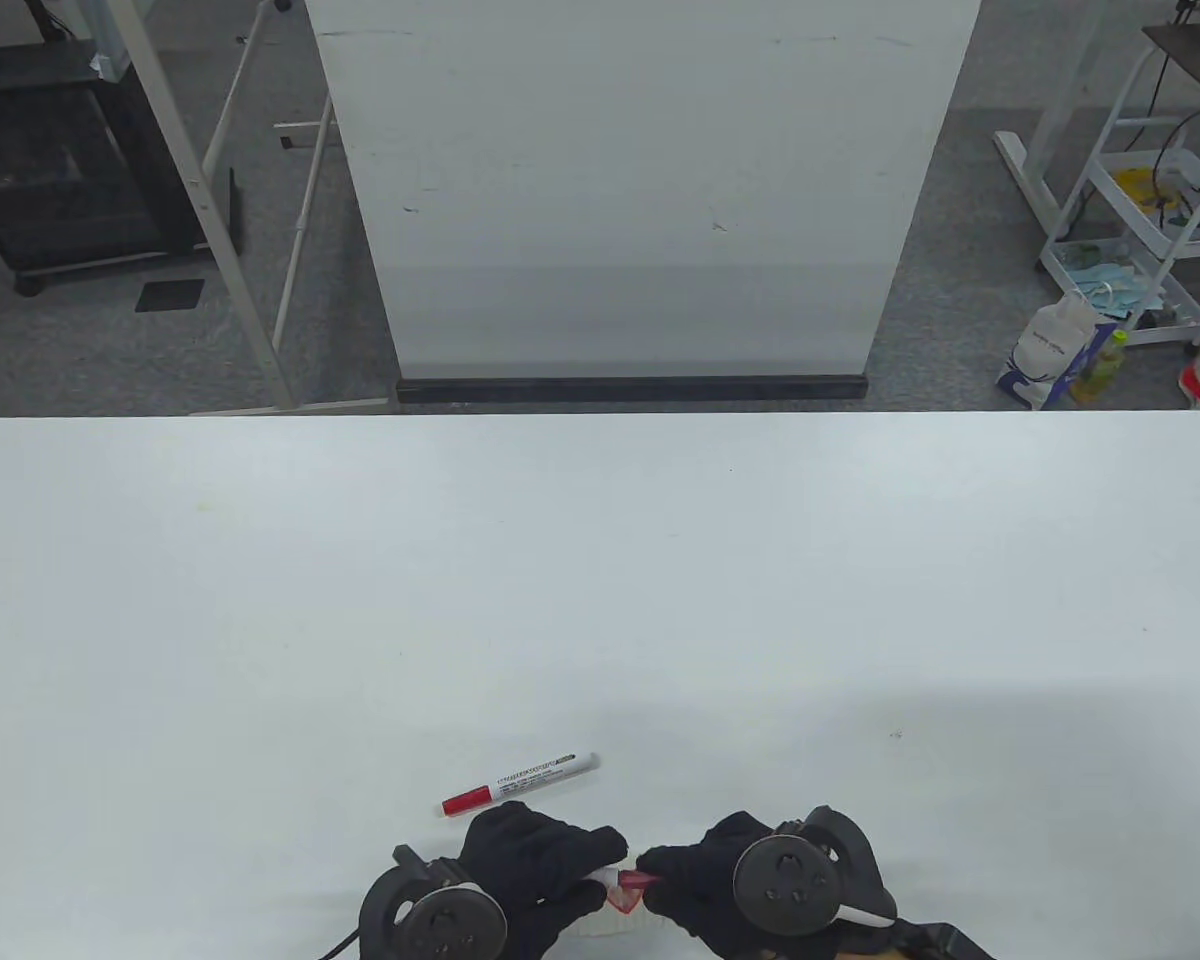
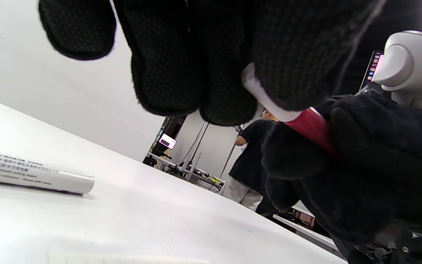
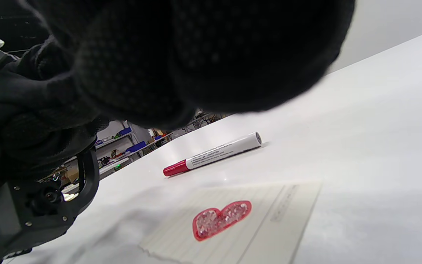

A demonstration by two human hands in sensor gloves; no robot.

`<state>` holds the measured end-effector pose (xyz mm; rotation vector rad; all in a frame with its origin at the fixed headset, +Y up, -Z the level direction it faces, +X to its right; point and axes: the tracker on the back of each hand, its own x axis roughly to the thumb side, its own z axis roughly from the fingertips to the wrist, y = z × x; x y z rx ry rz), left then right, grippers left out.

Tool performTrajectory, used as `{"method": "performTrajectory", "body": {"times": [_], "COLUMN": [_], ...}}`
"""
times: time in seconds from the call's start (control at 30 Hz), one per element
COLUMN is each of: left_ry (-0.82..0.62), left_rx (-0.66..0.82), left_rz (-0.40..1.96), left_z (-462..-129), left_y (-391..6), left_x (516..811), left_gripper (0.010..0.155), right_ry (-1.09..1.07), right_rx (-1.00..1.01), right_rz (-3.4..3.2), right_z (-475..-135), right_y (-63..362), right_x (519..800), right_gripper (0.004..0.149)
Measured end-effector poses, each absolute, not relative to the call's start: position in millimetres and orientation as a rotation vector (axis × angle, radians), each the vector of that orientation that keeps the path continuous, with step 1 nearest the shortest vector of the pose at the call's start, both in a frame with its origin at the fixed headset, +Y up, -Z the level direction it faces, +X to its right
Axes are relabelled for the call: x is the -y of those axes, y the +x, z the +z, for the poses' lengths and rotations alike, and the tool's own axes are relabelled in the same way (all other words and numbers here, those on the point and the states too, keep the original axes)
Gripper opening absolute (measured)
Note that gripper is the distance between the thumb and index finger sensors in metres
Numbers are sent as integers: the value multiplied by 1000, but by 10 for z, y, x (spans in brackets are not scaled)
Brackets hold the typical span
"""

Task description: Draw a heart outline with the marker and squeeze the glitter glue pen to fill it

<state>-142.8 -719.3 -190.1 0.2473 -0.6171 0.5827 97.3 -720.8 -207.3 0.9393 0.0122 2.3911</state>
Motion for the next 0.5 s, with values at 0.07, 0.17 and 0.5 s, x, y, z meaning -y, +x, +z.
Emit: {"method": "performTrajectory", "body": {"times": [0.07,0.17,0.5], "left_ry": [244,228,48], "left_rx": [620,634,497], "left_rz": [572,608,599], "left_z": [-1911,-1940,-2043], "left_y": [-1427,-1439,-1509], "left_x": [7198,7218,7310], "left_gripper": [49,49,65], "right_ry": [943,942,950], "right_rx": [-3,3,1], "right_rz": [2396,2392,2393], "right_z": [-2071,-2067,-2060], "right_y": [978,984,972], "right_x": [7201,7190,7191], "right_gripper": [49,49,49]}}
